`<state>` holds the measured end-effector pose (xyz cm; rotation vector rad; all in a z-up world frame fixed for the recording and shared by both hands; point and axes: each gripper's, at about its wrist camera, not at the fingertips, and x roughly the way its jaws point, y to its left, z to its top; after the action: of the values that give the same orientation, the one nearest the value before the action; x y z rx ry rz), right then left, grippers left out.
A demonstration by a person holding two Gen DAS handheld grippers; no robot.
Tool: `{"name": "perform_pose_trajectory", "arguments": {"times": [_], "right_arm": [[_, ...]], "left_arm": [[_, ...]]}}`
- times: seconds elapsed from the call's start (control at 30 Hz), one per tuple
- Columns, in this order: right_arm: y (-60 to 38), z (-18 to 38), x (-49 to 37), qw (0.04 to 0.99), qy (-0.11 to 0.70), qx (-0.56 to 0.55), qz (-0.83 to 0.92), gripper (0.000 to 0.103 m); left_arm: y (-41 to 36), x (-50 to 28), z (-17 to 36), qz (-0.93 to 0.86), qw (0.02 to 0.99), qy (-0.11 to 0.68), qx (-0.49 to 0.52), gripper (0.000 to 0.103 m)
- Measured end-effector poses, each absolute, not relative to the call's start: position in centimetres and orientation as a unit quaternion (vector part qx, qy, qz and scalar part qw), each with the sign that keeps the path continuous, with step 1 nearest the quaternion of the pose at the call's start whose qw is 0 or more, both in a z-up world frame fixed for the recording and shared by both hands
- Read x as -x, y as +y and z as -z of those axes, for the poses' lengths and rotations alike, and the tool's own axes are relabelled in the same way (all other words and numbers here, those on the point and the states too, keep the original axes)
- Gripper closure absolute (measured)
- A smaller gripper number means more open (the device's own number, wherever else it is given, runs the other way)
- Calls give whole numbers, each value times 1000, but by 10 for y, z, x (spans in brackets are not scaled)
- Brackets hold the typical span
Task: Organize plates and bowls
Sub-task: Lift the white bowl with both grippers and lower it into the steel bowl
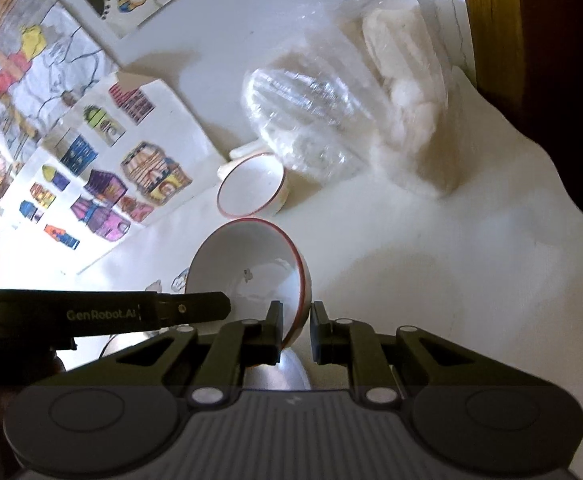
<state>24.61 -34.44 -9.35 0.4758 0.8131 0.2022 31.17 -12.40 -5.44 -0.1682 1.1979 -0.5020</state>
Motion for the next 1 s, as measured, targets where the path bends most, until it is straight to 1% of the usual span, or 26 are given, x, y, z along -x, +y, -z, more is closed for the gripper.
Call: {"name": "perform_pose_trajectory", "arguments": {"times": [0.43,1.0], "right_arm": [[-316,100,-210,872,426,-219,-99,88],[-303,115,-221,847,481,-193,-120,87]], "left_arm": [[-95,-275,76,231,766,594,81,94],[-88,-272,96,188,748,631,87,94]]}}
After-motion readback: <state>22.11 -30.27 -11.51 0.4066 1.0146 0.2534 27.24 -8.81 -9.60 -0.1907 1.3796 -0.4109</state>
